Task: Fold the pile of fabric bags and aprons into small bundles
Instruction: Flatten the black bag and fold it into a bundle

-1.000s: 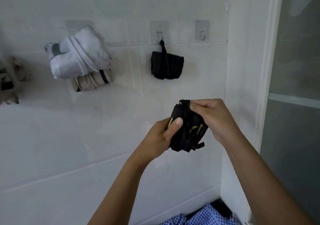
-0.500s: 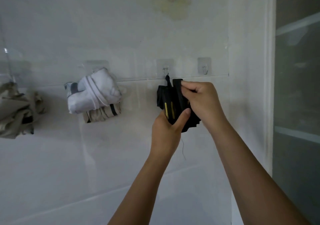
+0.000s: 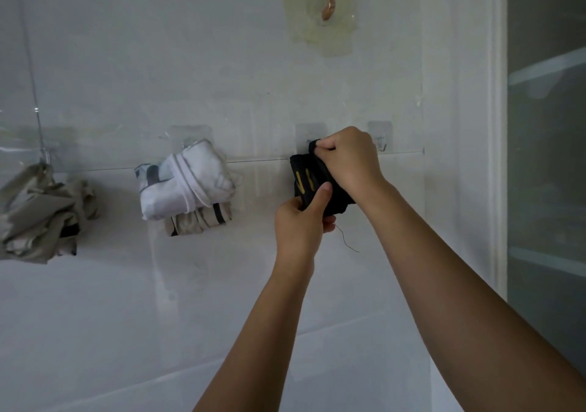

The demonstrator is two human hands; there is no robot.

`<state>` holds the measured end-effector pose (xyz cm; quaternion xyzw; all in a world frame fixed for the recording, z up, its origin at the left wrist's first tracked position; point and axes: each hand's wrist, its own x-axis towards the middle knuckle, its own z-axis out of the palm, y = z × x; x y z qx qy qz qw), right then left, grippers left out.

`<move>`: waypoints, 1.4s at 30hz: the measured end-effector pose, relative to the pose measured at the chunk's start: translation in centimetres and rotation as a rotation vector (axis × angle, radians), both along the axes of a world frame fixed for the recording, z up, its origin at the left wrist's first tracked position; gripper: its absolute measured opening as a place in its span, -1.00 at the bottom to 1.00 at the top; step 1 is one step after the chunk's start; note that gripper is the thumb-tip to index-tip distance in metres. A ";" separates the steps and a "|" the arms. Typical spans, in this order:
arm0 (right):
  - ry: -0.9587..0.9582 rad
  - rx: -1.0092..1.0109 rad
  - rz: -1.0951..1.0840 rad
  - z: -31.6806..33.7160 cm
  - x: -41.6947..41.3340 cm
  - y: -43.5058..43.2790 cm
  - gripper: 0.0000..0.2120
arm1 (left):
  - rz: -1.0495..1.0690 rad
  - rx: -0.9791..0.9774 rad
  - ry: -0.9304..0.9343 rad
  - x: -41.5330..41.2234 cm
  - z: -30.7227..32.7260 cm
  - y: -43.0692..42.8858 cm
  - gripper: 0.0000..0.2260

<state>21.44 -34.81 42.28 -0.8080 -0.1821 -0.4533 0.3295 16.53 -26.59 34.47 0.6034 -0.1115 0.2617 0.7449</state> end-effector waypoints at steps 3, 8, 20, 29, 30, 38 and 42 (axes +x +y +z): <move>0.080 -0.044 -0.004 1.1 -0.4 -0.1 -0.86 | 0.018 -0.006 0.011 0.0 -0.1 0.3 -0.83; 0.182 -0.141 0.002 4.0 -0.2 -0.2 -0.91 | 0.032 0.050 0.046 0.4 0.2 1.3 -0.82; 0.137 -0.133 0.203 1.9 1.1 -0.1 -0.68 | 0.064 0.178 0.089 0.5 0.5 2.0 -0.78; 0.107 0.036 0.271 0.9 1.2 0.0 -0.89 | 0.044 0.219 0.144 -0.2 -0.9 2.7 -0.83; 0.100 0.064 0.279 0.6 1.3 -0.1 -0.86 | 0.052 0.220 0.153 -0.2 -1.0 2.7 -0.81; 0.151 0.124 0.344 -1.3 -0.5 -1.5 -0.70 | 0.050 0.296 0.154 -1.2 -2.4 2.4 -0.86; 0.094 0.119 0.263 -2.8 -1.6 -2.7 -0.74 | 0.104 0.303 0.148 -1.7 -2.9 2.5 -0.75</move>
